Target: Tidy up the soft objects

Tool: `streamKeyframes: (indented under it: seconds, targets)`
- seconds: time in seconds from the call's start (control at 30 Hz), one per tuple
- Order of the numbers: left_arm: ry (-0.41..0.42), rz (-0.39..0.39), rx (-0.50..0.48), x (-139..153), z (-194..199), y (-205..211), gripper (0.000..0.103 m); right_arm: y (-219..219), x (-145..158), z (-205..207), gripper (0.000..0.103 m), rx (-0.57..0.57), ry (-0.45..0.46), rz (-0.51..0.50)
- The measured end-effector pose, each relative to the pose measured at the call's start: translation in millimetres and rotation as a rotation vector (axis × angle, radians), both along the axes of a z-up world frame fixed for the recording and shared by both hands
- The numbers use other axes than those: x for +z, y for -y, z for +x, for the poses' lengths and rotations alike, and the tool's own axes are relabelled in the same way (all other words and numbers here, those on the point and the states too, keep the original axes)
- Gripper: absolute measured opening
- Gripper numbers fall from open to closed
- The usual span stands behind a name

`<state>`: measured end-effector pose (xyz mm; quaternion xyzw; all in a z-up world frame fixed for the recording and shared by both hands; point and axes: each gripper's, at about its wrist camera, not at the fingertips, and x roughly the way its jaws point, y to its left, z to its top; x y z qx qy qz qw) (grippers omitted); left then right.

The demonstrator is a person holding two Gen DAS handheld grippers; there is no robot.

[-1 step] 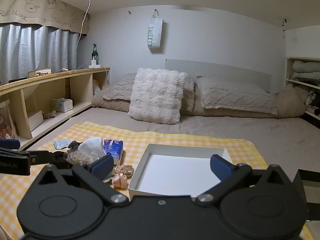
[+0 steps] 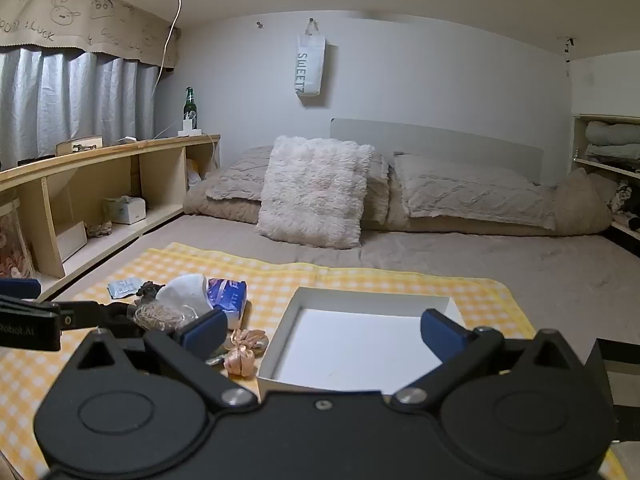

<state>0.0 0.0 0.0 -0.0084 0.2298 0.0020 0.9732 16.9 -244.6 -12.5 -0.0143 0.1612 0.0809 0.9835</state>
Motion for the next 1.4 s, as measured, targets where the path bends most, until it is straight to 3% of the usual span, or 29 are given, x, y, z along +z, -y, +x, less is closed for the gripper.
streamKeyframes:
  seconds: [1.4]
  targets:
    - [-0.005,0.006,0.004,-5.0,-1.5,-7.8,0.103,-3.2,-3.0,4.2,0.103,0.001,-0.015,-0.011]
